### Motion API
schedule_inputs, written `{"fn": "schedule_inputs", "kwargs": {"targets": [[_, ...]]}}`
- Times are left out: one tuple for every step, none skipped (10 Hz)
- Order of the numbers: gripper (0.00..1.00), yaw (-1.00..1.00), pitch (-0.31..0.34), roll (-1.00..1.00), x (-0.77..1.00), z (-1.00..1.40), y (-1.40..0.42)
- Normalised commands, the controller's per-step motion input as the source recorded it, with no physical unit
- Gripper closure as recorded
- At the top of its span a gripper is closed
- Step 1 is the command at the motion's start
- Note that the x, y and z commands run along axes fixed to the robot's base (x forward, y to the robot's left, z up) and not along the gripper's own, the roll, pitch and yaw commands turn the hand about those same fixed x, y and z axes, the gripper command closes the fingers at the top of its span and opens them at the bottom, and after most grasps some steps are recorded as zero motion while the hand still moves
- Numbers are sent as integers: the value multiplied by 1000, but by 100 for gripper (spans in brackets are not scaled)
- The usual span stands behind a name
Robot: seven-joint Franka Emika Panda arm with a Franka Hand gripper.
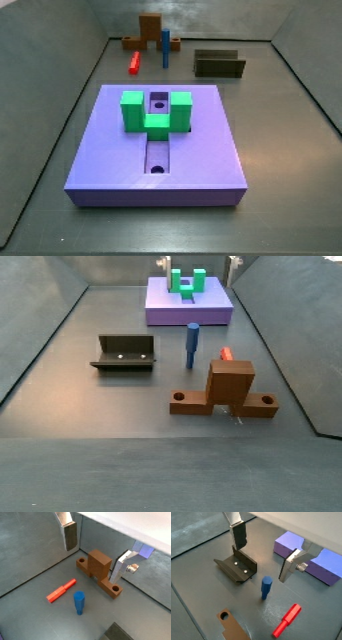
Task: Pick up the brown object. Move up. Move to above the board. Insert the brown object.
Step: Pick up the brown object.
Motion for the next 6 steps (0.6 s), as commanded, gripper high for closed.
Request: {"fn": "schedule_inputs", "kwargs": {"targets": [[0, 0, 0, 0, 0, -29, 0], [0, 0, -1, 0, 0, -100, 0], [0, 0, -10, 0, 0, -177, 49], [0, -11, -11, 0, 0, -231, 226], [0, 0, -11, 0, 0, -200, 126], [0, -80, -19, 3, 0, -309, 369]]}}
